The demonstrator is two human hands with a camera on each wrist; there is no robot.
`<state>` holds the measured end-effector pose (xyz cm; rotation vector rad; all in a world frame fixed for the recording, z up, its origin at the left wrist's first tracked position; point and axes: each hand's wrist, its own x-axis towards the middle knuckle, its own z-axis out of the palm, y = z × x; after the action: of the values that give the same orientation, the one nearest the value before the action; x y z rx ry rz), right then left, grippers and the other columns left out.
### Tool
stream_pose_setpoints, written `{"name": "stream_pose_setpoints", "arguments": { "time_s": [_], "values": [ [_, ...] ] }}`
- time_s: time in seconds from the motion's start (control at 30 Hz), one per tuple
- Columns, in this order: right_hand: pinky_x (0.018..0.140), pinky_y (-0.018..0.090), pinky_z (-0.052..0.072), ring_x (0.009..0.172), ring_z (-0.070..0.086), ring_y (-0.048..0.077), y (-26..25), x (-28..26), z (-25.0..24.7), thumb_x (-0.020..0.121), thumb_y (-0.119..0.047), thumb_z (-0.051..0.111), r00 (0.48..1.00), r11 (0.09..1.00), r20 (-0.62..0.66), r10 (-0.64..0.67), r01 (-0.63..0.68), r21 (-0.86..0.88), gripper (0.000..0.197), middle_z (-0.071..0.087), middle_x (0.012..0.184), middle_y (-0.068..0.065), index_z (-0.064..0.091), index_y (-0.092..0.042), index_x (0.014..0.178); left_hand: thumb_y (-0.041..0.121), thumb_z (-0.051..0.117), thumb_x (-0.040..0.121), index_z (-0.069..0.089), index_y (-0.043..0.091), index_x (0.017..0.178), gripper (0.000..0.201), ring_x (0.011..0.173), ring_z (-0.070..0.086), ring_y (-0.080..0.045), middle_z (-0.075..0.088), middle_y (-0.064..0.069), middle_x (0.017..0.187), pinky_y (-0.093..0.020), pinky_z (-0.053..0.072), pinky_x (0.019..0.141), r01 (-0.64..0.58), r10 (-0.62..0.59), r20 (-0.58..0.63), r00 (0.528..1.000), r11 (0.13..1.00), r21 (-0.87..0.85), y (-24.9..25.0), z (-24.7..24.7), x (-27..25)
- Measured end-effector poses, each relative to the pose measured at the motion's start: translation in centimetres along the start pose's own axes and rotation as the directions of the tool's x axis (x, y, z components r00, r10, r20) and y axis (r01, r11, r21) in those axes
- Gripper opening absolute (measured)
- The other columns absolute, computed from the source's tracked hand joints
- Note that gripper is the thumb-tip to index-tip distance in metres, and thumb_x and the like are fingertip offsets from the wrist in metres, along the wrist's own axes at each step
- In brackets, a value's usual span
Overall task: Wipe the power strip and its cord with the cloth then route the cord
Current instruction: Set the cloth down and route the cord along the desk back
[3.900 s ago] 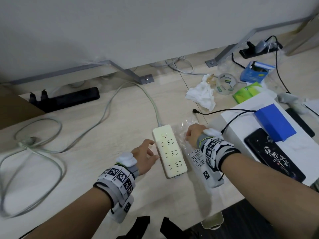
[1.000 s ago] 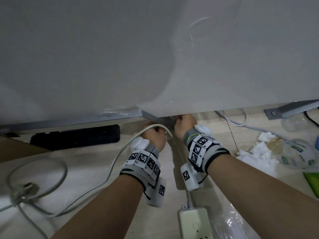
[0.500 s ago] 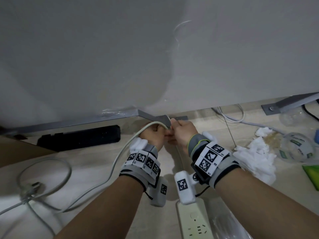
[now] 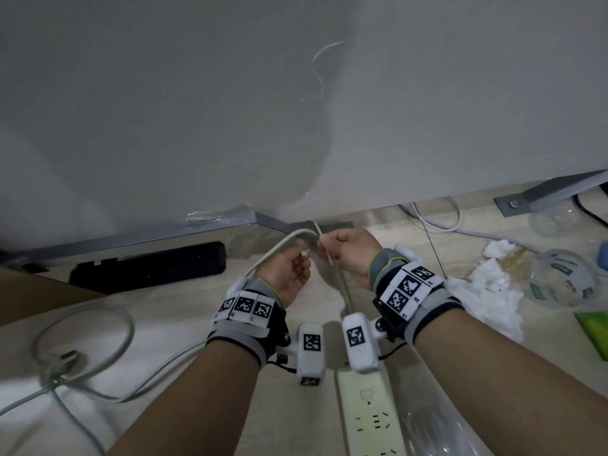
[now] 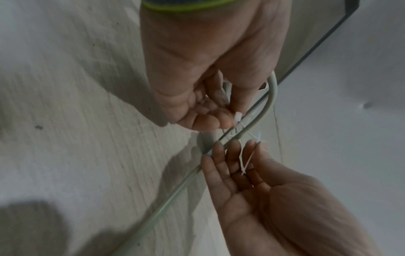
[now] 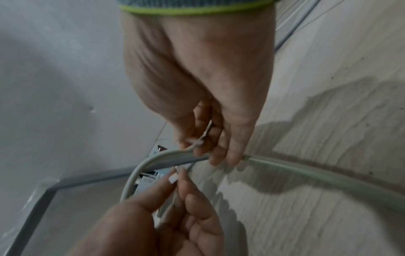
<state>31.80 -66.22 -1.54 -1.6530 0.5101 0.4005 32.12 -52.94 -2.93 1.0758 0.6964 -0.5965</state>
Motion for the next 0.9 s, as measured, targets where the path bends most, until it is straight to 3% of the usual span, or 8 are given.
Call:
{"name": "stream_pose_setpoints", "arguments": {
  "time_s": [0.07,0.17,0.23,0.43,0.6,0.9],
  "values": [
    [0.072,0.034,0.047,0.07,0.055,0.02,0.1,0.1,-0.2,0.091,-0.014,0.061,0.999,0.997,0.049,0.013,-0.017,0.079,0.021,0.063,0.072,0.01,0.067,-0.012,0.071,0.023,0.059,0.092,0.062,0.013,0.071,0.023,0.045,0.053,-0.003,0.057,0.005,0.051,-0.014,0.047,0.047,0.024,-0.024,0.05,0.998,1.0,-0.008,-0.1,-0.1,0.0],
    [0.058,0.026,0.043,0.059,0.047,0.018,0.0,0.1,-0.2,0.091,-0.009,0.059,0.997,0.984,0.071,0.023,-0.035,0.174,0.015,0.054,0.066,0.012,0.064,-0.005,0.077,0.024,0.058,0.092,0.062,0.013,0.069,0.026,0.047,0.053,-0.003,0.056,0.005,0.051,-0.013,0.048,0.047,0.035,-0.035,0.089,0.995,0.999,0.007,0.0,0.1,0.0],
    [0.055,0.026,0.041,0.054,0.043,0.016,-0.2,0.1,-0.2,0.093,-0.008,0.056,0.997,0.967,0.068,0.033,-0.049,0.25,0.017,0.051,0.062,0.01,0.062,-0.004,0.077,0.025,0.057,0.093,0.061,0.013,0.07,0.026,0.048,0.054,-0.003,0.056,0.004,0.055,-0.013,0.048,0.048,0.03,-0.033,0.101,0.994,0.999,0.033,0.1,0.2,0.1],
    [0.047,0.02,0.04,0.045,0.042,0.007,-0.8,0.6,0.3,0.094,-0.01,0.055,1.0,0.936,-0.026,0.0,0.01,0.352,0.018,0.059,0.066,0.004,0.061,-0.007,0.077,0.023,0.054,0.095,0.06,0.012,0.074,0.024,0.053,0.056,-0.004,0.06,0.002,0.059,-0.014,0.049,0.051,0.022,-0.036,0.167,0.985,0.996,0.088,0.1,0.0,-0.2],
    [0.047,0.018,0.049,0.046,0.049,0.006,-1.0,0.6,0.5,0.096,-0.007,0.051,1.0,0.912,0.014,-0.013,0.006,0.411,0.019,0.057,0.066,0.005,0.059,-0.006,0.079,0.02,0.052,0.095,0.06,0.011,0.076,0.023,0.051,0.056,-0.003,0.06,0.003,0.057,-0.013,0.049,0.051,0.03,-0.046,0.191,0.981,0.996,0.084,0.3,-0.1,-0.3],
    [0.048,0.018,0.05,0.046,0.051,0.007,-0.7,0.8,0.5,0.096,-0.009,0.052,1.0,0.905,0.001,-0.003,0.002,0.425,0.019,0.058,0.067,0.006,0.059,-0.006,0.078,0.02,0.053,0.095,0.061,0.01,0.078,0.022,0.052,0.057,-0.004,0.061,0.002,0.058,-0.014,0.05,0.051,0.032,-0.044,0.194,0.98,0.997,0.068,0.2,-0.1,-0.4]
  ]
}}
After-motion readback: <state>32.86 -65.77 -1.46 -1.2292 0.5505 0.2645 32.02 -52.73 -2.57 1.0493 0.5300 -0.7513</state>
